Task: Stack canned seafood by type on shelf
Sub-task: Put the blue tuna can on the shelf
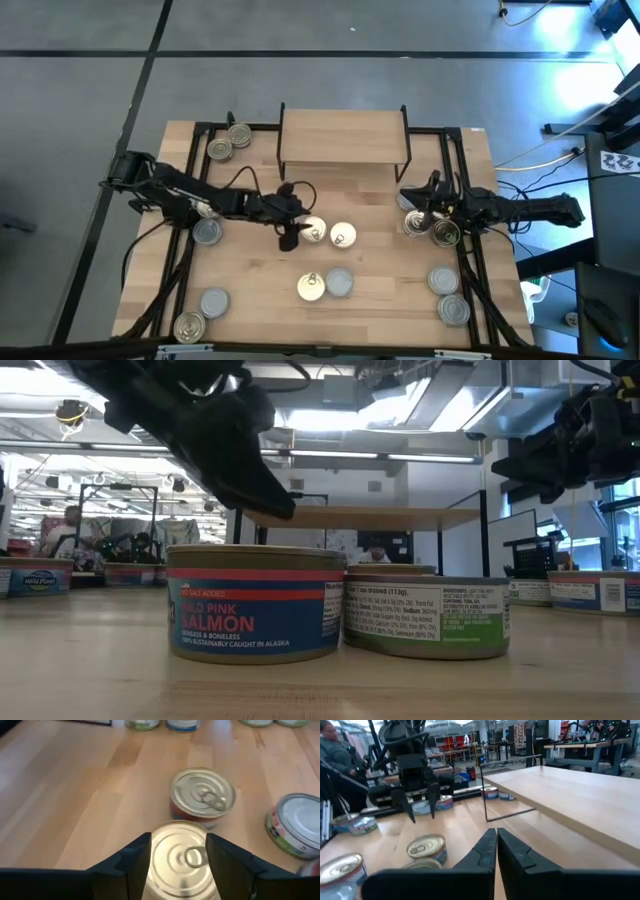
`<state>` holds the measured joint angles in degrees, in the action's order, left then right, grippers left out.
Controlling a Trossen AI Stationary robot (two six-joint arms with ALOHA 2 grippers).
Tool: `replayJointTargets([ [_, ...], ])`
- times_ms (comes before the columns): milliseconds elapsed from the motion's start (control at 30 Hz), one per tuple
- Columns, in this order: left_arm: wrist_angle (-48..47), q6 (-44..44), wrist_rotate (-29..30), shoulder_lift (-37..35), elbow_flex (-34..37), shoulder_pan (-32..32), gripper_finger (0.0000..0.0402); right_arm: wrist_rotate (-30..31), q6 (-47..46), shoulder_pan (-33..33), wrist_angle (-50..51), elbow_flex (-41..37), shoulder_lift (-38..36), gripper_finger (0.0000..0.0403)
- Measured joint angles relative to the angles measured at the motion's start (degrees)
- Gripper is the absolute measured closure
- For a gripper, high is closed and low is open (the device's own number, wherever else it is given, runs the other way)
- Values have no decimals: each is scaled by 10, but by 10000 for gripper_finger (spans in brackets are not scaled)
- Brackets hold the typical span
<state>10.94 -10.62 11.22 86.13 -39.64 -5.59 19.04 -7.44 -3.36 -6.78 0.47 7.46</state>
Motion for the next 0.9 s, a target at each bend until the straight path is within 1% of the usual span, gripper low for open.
replayJointTargets([
  [133, -5, 3, 0, 19, 0, -8, 224, -3, -1, 0, -47, 0, 55, 386],
  [333, -1, 5, -2, 70, 0, -9, 241, -2, 1, 0, -155, 1, 168, 386],
  [433, -17, 4, -2, 74, 0, -9, 249, -3, 0, 0, -168, 14, 232, 386],
  [567, -48, -10, 0, 69, -2, -11, 259, -18, 1, 0, -188, 62, 323, 386],
  [667, -66, -21, 7, 65, -2, -19, 264, -43, 4, 0, -194, 106, 396, 386],
  [900, -107, -46, 4, 44, -1, -44, 266, -98, 36, 0, -182, 237, 574, 386],
])
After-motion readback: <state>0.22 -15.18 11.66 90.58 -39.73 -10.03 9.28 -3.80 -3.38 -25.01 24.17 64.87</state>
